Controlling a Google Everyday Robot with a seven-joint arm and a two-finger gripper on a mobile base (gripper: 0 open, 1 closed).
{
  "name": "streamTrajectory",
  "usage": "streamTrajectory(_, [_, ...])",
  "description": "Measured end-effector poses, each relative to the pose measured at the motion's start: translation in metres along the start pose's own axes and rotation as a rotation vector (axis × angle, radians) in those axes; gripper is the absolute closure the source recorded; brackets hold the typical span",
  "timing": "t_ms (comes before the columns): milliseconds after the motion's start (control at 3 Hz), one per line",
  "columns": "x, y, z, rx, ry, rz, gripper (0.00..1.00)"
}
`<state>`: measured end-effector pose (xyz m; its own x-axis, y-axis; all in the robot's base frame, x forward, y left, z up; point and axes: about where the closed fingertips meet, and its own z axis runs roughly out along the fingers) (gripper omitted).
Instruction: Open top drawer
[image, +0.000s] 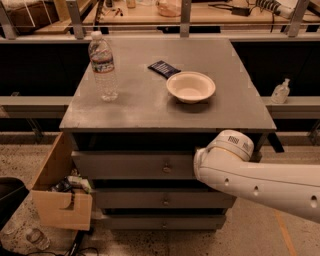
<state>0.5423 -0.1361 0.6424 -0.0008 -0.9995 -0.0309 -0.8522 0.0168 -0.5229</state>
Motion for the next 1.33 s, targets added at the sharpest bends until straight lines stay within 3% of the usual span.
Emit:
streamTrajectory(333, [-0.0001, -0.0018, -0.003, 0.0, 0.0, 0.0, 0.95])
streamTrajectory(667, [-0.0001, -0.0019, -0.0031, 0.0, 0.0, 0.0, 1.0])
streamTrajectory(1333, [-0.0001, -0.002, -0.0033, 0.0, 0.0, 0.0, 1.0])
